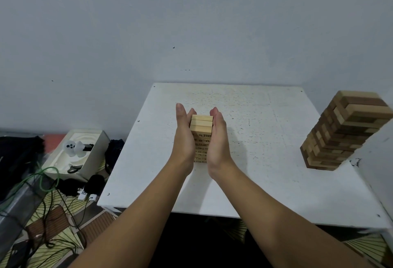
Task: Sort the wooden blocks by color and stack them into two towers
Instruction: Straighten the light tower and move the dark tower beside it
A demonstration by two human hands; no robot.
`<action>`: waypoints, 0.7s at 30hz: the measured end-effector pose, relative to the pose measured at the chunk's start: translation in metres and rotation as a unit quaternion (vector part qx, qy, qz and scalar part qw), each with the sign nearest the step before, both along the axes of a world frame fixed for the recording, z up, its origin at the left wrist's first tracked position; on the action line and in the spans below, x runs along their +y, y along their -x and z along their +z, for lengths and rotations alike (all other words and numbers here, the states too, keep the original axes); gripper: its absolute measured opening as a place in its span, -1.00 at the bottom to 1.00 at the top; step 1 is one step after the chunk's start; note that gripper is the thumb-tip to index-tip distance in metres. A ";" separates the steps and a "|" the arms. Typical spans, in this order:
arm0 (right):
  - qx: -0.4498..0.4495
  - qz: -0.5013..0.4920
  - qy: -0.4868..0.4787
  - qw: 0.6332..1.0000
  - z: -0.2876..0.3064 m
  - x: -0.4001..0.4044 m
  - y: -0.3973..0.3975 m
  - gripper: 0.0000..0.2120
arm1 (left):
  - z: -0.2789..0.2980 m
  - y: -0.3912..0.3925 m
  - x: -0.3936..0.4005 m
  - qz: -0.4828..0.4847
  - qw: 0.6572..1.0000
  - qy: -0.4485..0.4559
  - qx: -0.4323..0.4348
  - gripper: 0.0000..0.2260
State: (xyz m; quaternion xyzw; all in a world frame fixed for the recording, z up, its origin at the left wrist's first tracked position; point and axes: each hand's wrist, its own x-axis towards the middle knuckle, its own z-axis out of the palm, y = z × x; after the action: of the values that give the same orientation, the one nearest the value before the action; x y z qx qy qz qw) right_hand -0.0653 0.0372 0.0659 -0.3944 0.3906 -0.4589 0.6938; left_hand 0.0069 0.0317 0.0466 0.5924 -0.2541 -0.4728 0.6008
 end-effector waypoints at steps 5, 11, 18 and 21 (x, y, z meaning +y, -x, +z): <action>-0.013 -0.012 -0.012 1.000 0.000 0.001 0.005 -0.53 | -0.001 0.000 0.000 -0.010 0.999 0.015 -0.042 -0.33; 0.010 -0.021 0.009 1.000 0.002 -0.004 0.007 -0.70 | -0.002 -0.004 0.002 -0.006 0.999 0.034 -0.040 -0.32; 0.022 0.006 -0.012 1.000 0.003 -0.002 0.008 -0.40 | -0.002 0.003 0.003 0.019 0.999 0.015 -0.022 -0.33; 0.024 0.000 -0.004 1.000 0.006 -0.001 0.006 -0.57 | -0.004 0.004 0.002 0.025 0.999 0.011 -0.019 -0.33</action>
State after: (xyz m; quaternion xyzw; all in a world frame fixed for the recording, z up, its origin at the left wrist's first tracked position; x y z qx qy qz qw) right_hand -0.0717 0.0362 0.0722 -0.4026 0.4091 -0.4473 0.6859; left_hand 0.0033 0.0341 0.0429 0.6010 -0.2558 -0.4431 0.6140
